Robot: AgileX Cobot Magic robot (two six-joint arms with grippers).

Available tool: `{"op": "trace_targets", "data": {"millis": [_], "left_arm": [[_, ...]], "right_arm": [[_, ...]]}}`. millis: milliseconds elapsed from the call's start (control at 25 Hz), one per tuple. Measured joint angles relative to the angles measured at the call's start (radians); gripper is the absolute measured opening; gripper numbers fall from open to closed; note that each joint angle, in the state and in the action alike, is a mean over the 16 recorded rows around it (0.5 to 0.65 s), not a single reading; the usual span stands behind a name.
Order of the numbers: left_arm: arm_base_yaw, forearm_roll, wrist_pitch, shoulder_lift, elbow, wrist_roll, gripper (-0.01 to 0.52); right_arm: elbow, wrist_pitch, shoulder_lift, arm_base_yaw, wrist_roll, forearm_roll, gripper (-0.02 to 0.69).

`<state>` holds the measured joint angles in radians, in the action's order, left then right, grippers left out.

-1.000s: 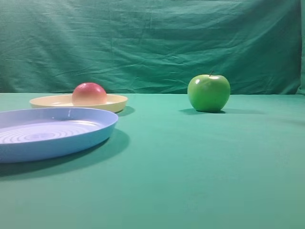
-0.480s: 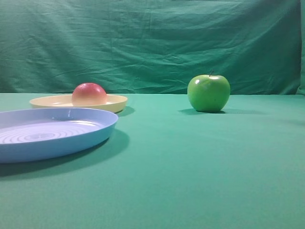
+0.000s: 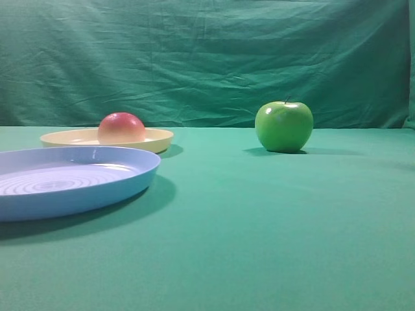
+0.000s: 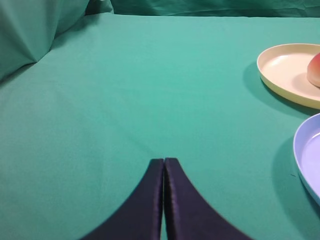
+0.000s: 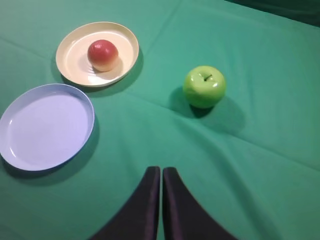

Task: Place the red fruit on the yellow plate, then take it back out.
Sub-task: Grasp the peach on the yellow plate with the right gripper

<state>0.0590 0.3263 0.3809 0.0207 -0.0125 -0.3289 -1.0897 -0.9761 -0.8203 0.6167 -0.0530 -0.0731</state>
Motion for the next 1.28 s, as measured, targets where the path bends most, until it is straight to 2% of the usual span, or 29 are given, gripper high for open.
{"op": "trace_targets", "data": {"millis": [240,520,680,960,1280], "left_arm": [[0.0,0.0,0.0,0.0,0.0,0.0,0.0],[0.0,0.0,0.0,0.0,0.0,0.0,0.0],[0.0,0.0,0.0,0.0,0.0,0.0,0.0],[0.0,0.0,0.0,0.0,0.0,-0.001,0.0],[0.0,0.0,0.0,0.0,0.0,-0.002,0.0]], "right_arm": [[0.227,0.224,0.18,-0.104,-0.027,-0.043,0.0],[0.485,0.519,0.347,-0.296,-0.029,-0.061,0.0],[0.619,0.637,0.435,-0.405,-0.03,-0.063,0.0],[0.814,0.72,0.603,-0.532,-0.032,-0.065,0.0],[0.979,0.693,0.766,-0.592,-0.033,-0.061,0.0]]}}
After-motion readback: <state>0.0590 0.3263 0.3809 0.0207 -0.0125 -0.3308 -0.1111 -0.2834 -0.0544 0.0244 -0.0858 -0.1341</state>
